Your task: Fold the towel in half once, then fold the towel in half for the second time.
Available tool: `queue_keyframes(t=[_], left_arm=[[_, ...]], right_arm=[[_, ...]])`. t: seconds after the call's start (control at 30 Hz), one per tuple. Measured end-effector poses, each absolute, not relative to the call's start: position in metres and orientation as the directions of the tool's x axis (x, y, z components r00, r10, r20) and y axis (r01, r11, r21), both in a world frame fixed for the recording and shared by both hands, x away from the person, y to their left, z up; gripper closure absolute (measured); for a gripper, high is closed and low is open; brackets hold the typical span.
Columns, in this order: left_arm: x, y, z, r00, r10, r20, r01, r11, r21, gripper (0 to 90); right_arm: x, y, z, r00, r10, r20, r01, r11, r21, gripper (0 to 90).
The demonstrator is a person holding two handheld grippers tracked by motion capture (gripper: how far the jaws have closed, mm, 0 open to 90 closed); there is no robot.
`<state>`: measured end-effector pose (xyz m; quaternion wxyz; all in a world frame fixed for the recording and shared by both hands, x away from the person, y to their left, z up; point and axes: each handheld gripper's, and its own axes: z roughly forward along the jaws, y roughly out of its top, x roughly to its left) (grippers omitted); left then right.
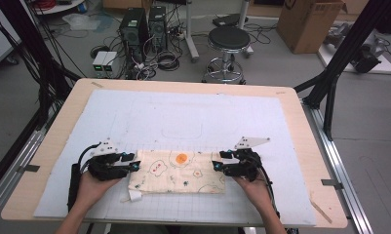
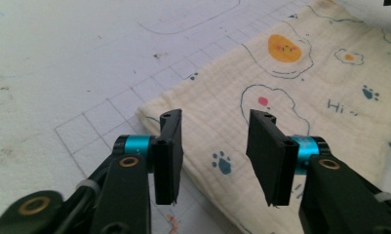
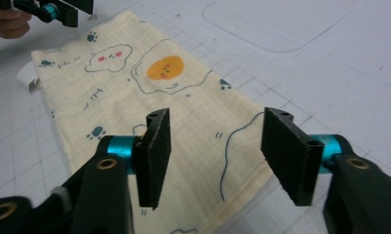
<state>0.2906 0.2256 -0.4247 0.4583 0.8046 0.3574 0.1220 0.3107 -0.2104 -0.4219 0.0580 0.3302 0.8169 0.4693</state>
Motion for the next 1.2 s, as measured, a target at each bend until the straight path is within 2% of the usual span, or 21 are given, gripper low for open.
queue_keyframes(t=[0.4,0.67,1.2], left_arm=[[0.273,0.232,-0.415,0.718,0.668,-0.195,0.452,-0.235,0.86,42.8],[0.273,0.235,-0.413,0.716,0.672,-0.189,0.44,-0.223,0.87,38.9],[0.28,0.235,-0.417,0.704,0.691,-0.167,0.448,-0.249,0.859,38.4]], right_arm=[[0.289,-0.22,-0.416,-0.758,0.623,0.193,0.463,0.305,0.833,24.7],[0.287,-0.217,-0.416,-0.757,0.626,0.188,0.465,0.314,0.828,22.1],[0.296,-0.213,-0.416,-0.761,0.627,0.169,0.455,0.329,0.827,22.4]])
